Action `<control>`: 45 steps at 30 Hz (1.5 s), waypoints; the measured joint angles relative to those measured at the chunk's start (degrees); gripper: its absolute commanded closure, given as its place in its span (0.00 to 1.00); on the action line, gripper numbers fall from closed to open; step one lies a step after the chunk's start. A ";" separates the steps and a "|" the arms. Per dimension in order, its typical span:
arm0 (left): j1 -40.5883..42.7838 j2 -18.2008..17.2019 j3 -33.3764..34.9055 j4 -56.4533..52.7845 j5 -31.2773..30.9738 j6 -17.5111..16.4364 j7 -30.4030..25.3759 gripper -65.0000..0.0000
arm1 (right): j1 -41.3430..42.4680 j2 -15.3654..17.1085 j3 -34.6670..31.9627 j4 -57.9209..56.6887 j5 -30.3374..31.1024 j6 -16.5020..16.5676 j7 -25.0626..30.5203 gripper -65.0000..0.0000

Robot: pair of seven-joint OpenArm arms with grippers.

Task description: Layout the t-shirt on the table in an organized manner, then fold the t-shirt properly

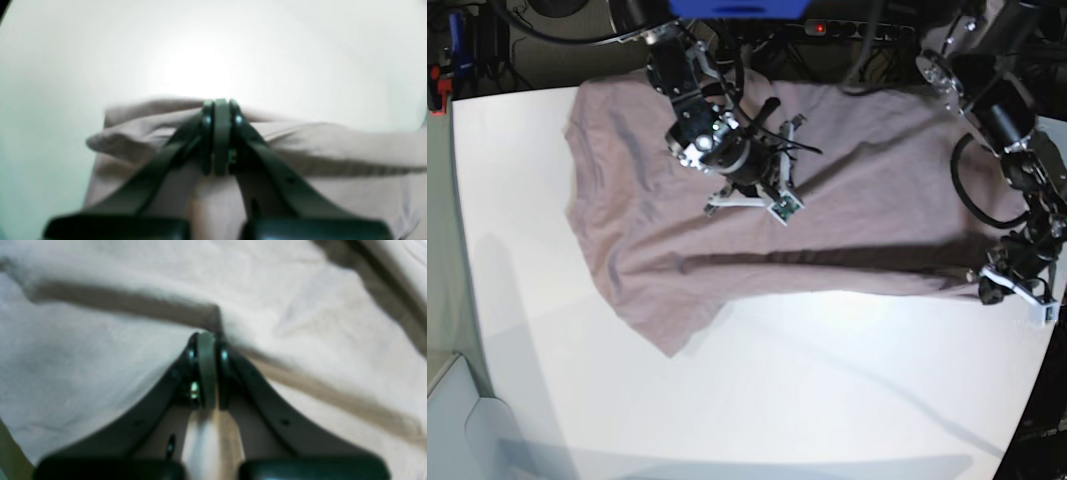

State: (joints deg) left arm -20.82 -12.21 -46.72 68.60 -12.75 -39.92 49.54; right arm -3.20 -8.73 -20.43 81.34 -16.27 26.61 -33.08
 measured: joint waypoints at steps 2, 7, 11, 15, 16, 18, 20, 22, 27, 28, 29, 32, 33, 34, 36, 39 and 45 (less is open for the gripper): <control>-2.45 -0.09 0.59 -0.07 0.55 0.09 -0.09 0.99 | 0.00 0.00 0.00 -0.02 0.00 0.00 -0.02 1.00; -10.69 1.20 5.90 -1.79 6.97 0.04 -2.12 0.99 | 0.00 -0.02 0.00 -0.02 0.00 0.00 -0.07 1.00; -15.50 3.10 7.41 -10.91 14.08 -0.22 -7.56 0.91 | -0.11 -0.02 0.00 -0.04 0.02 0.00 0.15 1.00; -19.02 2.16 7.23 -22.29 16.59 0.39 -12.15 0.76 | -0.22 -0.02 0.00 -0.02 0.00 0.00 0.11 1.00; -19.56 1.49 7.34 -23.41 16.57 1.14 -12.09 0.72 | -0.22 -0.02 0.00 -0.02 -0.02 0.00 0.11 1.00; -20.24 -0.02 7.41 -23.85 16.26 1.84 -12.07 0.65 | -0.22 -0.02 0.00 -0.02 0.00 0.00 0.13 1.00; -20.35 -1.57 7.10 -22.86 15.93 2.14 -12.02 0.59 | -0.22 -0.02 0.00 -0.02 0.00 0.00 0.11 1.00; -20.11 -3.26 7.08 -22.47 15.93 2.10 -11.85 0.53 | -0.28 -0.02 0.00 -0.02 -0.02 -0.02 0.13 1.00; -14.67 -5.14 6.86 -16.06 14.43 1.84 0.13 0.57 | -0.37 -0.02 -0.02 1.42 -0.52 0.02 -1.16 1.00; -12.20 -5.18 6.82 -12.50 12.41 1.16 0.98 0.62 | -0.59 0.02 0.00 2.25 -0.68 0.11 -2.10 1.00; -9.75 -5.35 6.78 -9.29 10.03 0.35 1.62 0.68 | -0.68 0.13 0.00 3.04 -1.09 0.17 -2.99 1.00; -2.03 -5.01 7.19 -3.06 5.53 0.20 0.37 0.85 | -0.85 0.37 0.11 6.75 -1.75 0.15 -3.96 1.00; -0.09 -4.00 7.13 -3.13 5.75 0.11 -0.33 0.88 | -0.79 0.46 0.11 8.48 -1.79 0.15 -3.96 1.00; 1.44 -3.13 7.13 -3.91 6.01 0.33 -1.14 0.88 | -0.70 0.48 0.11 10.16 -1.81 0.15 -3.65 1.00; 3.82 -1.09 7.50 -7.13 6.03 0.17 -4.11 0.88 | -0.48 1.18 0.11 13.55 -1.51 0.17 -3.10 1.00; 5.31 -0.85 7.50 -11.19 5.75 -0.20 -7.50 0.88 | -0.46 2.14 0.20 16.61 -1.73 0.17 -3.65 1.00; 4.76 -2.49 7.04 -16.92 4.55 -0.15 -13.86 0.88 | 8.55 3.34 8.28 15.30 -1.36 0.33 -10.34 1.00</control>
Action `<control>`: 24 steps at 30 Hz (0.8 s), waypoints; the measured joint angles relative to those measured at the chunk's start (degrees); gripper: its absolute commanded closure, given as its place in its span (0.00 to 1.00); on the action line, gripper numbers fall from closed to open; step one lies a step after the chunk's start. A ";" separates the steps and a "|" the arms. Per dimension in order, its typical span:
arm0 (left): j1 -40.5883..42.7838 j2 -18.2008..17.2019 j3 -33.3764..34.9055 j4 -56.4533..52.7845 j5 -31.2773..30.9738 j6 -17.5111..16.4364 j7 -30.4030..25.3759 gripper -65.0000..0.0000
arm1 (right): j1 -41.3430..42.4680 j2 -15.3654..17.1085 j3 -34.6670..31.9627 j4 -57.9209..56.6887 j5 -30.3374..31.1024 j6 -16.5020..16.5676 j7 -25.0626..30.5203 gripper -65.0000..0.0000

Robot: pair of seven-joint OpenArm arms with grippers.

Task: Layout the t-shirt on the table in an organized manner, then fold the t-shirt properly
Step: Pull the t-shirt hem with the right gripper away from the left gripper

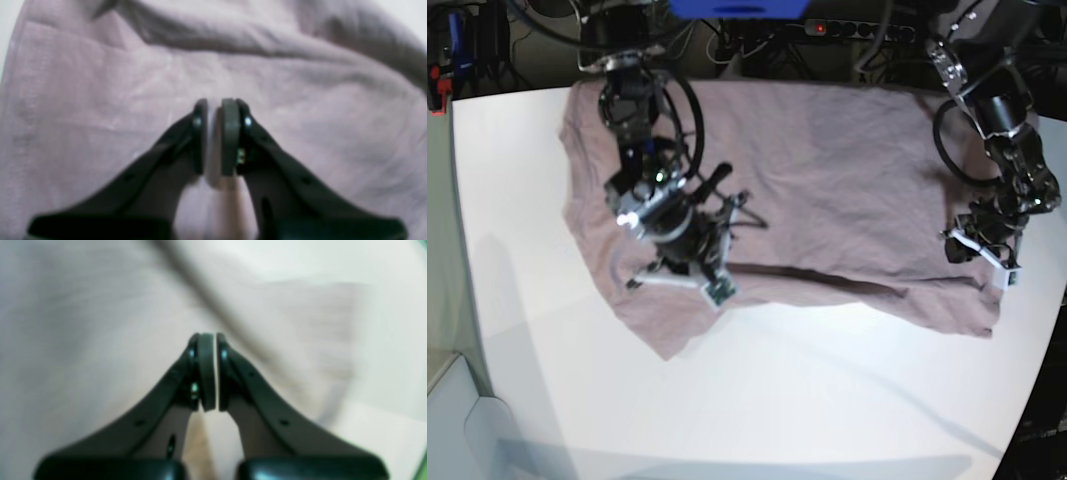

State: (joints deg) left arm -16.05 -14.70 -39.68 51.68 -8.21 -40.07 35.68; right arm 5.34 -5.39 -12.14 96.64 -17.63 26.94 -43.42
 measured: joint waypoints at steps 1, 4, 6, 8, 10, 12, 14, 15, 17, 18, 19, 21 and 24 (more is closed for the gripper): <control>0.11 -0.39 0.07 -0.59 -0.09 -0.07 -0.63 0.88 | 2.32 0.15 1.95 -0.81 -0.24 -0.15 -0.33 1.00; -0.09 -1.31 0.00 -2.36 -1.03 -0.26 -1.05 0.88 | 8.50 2.38 5.55 -5.07 -0.09 -0.11 -1.44 1.00; 0.02 -1.36 -0.02 -2.51 -1.18 -0.26 -1.27 0.88 | 11.96 3.61 6.36 -9.88 -0.48 -0.11 -2.05 1.00; 0.42 -1.44 -0.04 -2.29 -1.18 -0.26 -1.49 0.88 | 15.61 4.33 6.14 -15.50 0.02 -0.02 -1.95 0.94; 0.94 -1.46 -0.07 -2.19 -1.62 -0.28 -1.97 0.88 | 18.99 4.66 6.08 -21.05 0.04 0.04 -1.05 0.84; 1.09 -1.49 -0.07 -2.19 -1.97 -0.48 -2.01 0.88 | 21.03 5.16 6.10 -24.46 0.02 0.04 -0.72 0.75; 1.09 -1.49 -0.15 -2.19 -1.97 -0.46 -1.92 0.88 | 22.43 5.60 6.14 -26.99 0.02 0.04 0.15 0.65; 1.09 -1.49 -0.20 -2.19 -1.92 -0.46 -1.90 0.88 | 23.08 5.77 6.14 -28.30 -0.04 0.04 1.31 0.60; 1.11 -1.46 -0.20 -2.19 -1.92 -0.46 -1.90 0.88 | 24.06 5.84 6.19 -30.34 -0.07 0.04 3.04 0.53; 1.11 -1.44 -0.20 -2.19 -1.92 -0.46 -1.88 0.88 | 24.65 5.86 6.19 -31.47 0.02 0.04 3.96 0.50; 1.09 -1.42 -0.22 -2.19 -1.92 -0.46 -1.86 0.88 | 25.44 5.86 6.19 -33.22 0.00 0.07 5.20 0.48; 1.11 -1.31 -0.24 -2.12 -1.97 -0.48 -1.92 0.88 | 27.41 5.81 6.23 -37.62 -0.04 0.04 6.73 0.46; 1.09 -1.31 -0.24 -2.12 -1.95 -0.46 -1.92 0.88 | 30.08 5.55 9.22 -44.85 -0.07 0.09 10.16 0.46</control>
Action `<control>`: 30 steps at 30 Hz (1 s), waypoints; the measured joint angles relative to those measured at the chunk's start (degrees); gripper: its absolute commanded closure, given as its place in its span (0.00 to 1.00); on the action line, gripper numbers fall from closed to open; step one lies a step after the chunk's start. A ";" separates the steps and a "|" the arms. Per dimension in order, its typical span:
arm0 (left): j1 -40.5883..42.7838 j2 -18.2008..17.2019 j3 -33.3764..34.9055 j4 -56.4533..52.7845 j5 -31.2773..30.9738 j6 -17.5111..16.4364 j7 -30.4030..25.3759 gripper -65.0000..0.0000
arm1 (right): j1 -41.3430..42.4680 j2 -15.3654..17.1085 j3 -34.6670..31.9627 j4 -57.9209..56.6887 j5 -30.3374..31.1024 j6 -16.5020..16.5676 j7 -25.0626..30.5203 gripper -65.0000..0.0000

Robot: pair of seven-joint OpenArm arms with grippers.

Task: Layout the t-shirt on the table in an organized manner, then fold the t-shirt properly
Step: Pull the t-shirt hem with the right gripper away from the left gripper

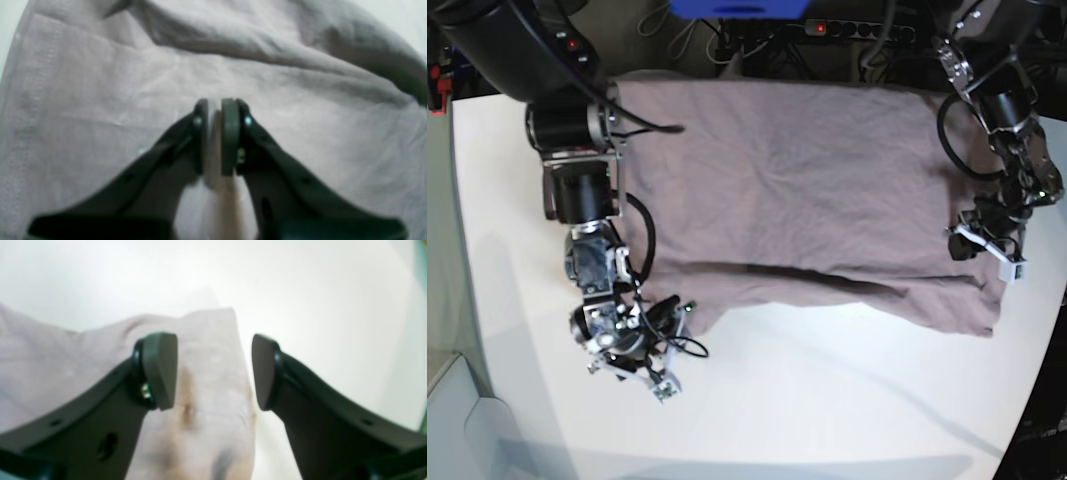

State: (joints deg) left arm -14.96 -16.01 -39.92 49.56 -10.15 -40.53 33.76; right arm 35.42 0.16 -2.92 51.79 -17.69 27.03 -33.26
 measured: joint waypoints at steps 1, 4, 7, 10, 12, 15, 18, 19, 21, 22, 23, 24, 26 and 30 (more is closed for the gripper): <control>0.02 0.00 0.00 0.00 0.00 0.00 0.02 0.88 | 1.14 0.07 1.38 -2.64 0.04 -0.02 0.76 0.46; 0.00 -0.04 0.00 -0.02 0.02 0.00 0.07 0.88 | 4.37 0.70 5.84 -9.46 -0.02 0.09 3.56 0.46; 0.02 -0.17 0.00 0.00 0.00 -0.02 0.24 0.88 | 6.82 2.08 8.04 -14.99 -0.31 -0.02 6.38 0.46; 0.02 -0.15 0.00 -0.02 0.00 0.00 0.22 0.88 | 6.58 2.67 8.17 -17.81 -0.33 -0.04 8.26 0.46; 0.02 -0.15 0.00 0.00 0.00 0.00 0.24 0.88 | 5.64 2.86 8.17 -18.75 -0.31 -0.02 8.70 0.46; 0.02 -0.15 0.00 0.00 -0.02 -0.02 0.24 0.88 | 4.22 3.17 8.17 -18.93 -0.28 -0.04 9.18 0.47; 0.02 -0.13 0.00 0.00 0.00 0.00 0.22 0.88 | 3.96 3.19 8.17 -18.91 0.07 -0.04 9.75 0.61; 0.02 -0.13 0.00 -0.02 0.00 0.00 0.24 0.88 | 3.96 3.17 8.17 -18.91 0.09 -0.04 9.70 0.71; 0.02 -0.13 0.00 0.00 0.00 0.00 0.22 0.88 | 3.96 3.17 8.17 -18.91 0.09 -0.04 9.70 0.94; 0.02 -0.13 0.00 -0.02 -0.02 0.00 0.22 0.88 | 4.02 3.30 8.17 -18.91 0.00 -0.04 9.55 1.00; 0.02 -0.13 0.00 0.00 -0.02 0.00 0.24 0.88 | 4.15 3.61 8.13 -18.93 0.09 -0.02 9.22 1.00; 0.02 -0.13 0.00 0.00 -0.02 -0.02 0.24 0.88 | 4.33 3.87 8.13 -18.91 0.04 -0.04 8.90 1.00; 0.02 -0.13 0.00 0.00 -0.02 0.00 0.24 0.88 | 4.61 4.57 8.13 -18.03 0.00 -0.04 8.41 1.00; 0.04 -0.15 0.00 0.00 0.00 -0.02 0.22 0.88 | 3.41 5.35 8.13 -7.82 0.24 0.04 3.37 1.00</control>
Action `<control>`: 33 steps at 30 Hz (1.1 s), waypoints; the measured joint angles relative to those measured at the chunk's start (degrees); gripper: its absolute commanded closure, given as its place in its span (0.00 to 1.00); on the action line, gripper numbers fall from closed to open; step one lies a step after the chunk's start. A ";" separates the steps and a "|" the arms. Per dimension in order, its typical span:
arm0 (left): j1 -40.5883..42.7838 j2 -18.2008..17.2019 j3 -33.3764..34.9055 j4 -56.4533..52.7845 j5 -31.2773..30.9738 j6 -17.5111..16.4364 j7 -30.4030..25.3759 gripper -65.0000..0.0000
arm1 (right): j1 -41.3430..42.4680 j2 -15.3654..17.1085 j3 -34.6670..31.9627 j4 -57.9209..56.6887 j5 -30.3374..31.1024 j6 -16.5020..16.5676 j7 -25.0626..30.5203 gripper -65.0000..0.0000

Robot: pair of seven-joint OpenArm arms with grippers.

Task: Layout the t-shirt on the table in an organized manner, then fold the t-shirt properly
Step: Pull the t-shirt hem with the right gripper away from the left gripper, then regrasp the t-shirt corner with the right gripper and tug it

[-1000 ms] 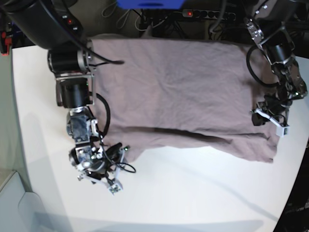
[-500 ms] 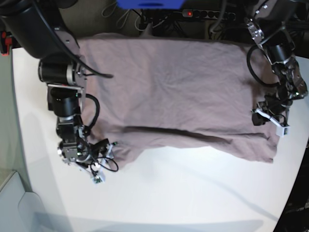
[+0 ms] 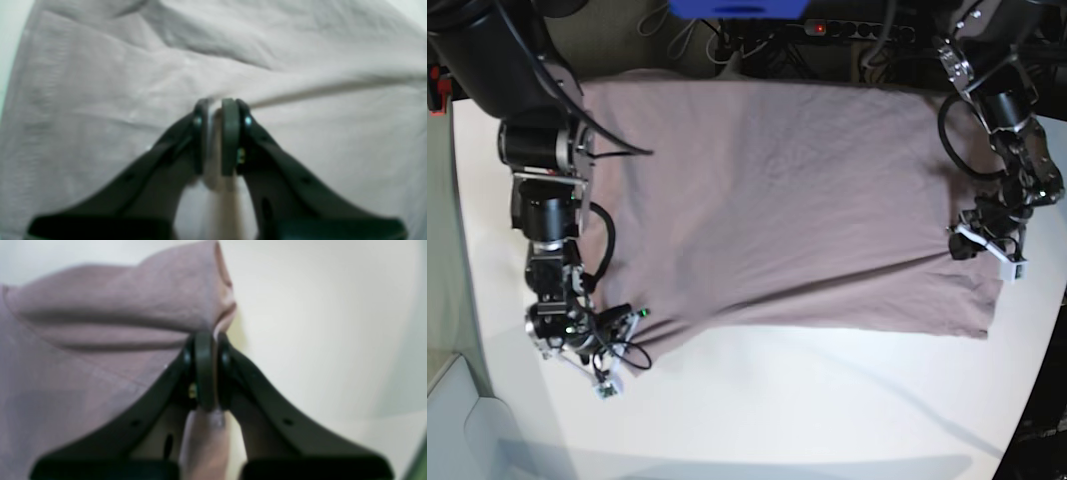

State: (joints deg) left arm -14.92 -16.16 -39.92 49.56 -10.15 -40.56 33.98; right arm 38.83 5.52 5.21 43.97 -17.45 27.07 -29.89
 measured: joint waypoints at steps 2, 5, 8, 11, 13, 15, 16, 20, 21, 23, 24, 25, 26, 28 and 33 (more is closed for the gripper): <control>-0.04 0.09 0.00 -0.02 -0.04 0.00 0.02 0.88 | -0.87 0.02 0.00 6.05 0.11 0.13 -1.18 1.00; -0.02 0.31 0.00 0.00 -0.09 0.00 0.00 0.88 | -1.07 -0.15 -0.02 11.98 0.31 0.17 -1.92 1.00; -0.02 0.35 0.02 0.11 -0.26 0.00 0.07 0.88 | -0.66 -0.13 -0.02 13.44 0.48 0.33 -2.29 1.00; 0.15 0.76 0.09 1.70 -1.55 0.02 2.23 0.88 | -0.70 0.04 -0.11 13.92 0.31 0.35 -2.29 1.00; 0.31 0.83 0.07 2.36 -3.91 0.04 4.94 0.88 | -1.36 0.37 -0.11 16.59 0.11 0.35 -3.21 1.00; 0.33 0.74 0.11 2.73 -4.85 0.24 6.23 0.88 | -3.10 0.61 -0.07 21.40 0.04 0.20 -5.20 1.00; 0.48 0.68 0.11 2.89 -4.96 0.24 6.29 0.88 | -4.92 0.63 -0.13 24.61 0.02 0.17 -6.60 1.00; 0.59 0.61 0.15 3.02 -4.92 0.42 6.32 0.88 | -16.50 0.76 -0.28 38.77 -0.55 5.20 -9.01 1.00; 0.48 0.63 0.17 2.95 -4.87 0.42 6.32 0.88 | -19.37 0.92 -0.83 41.72 -0.68 8.17 -9.77 1.00; 0.39 0.61 0.28 2.82 -4.90 0.44 6.27 0.88 | -23.65 1.01 -3.15 46.51 -0.92 10.67 -10.38 1.00; 0.33 0.66 0.28 2.82 -4.87 0.44 6.29 0.88 | -25.14 1.07 -4.72 48.54 -0.81 10.99 -11.08 1.00; 0.28 0.72 0.33 2.84 -4.70 0.44 6.32 0.88 | -26.38 1.09 -6.32 50.03 -0.59 11.65 -10.99 1.00; 0.17 0.79 0.39 2.84 -4.68 0.44 6.32 0.88 | -27.65 1.11 -7.78 51.04 -0.11 12.11 -10.80 1.00; 0.17 0.76 0.39 2.84 -5.16 0.44 6.32 0.88 | -30.56 1.81 -9.81 51.93 0.11 12.83 -10.75 1.00; 0.17 0.68 0.39 2.82 -4.57 0.46 6.32 0.88 | -37.53 6.60 -16.46 52.26 -0.37 13.33 -12.07 1.00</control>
State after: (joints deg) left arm -14.74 -15.49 -39.53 52.38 -14.72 -40.10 40.29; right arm 1.30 12.12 -11.25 96.23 -17.82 40.40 -41.95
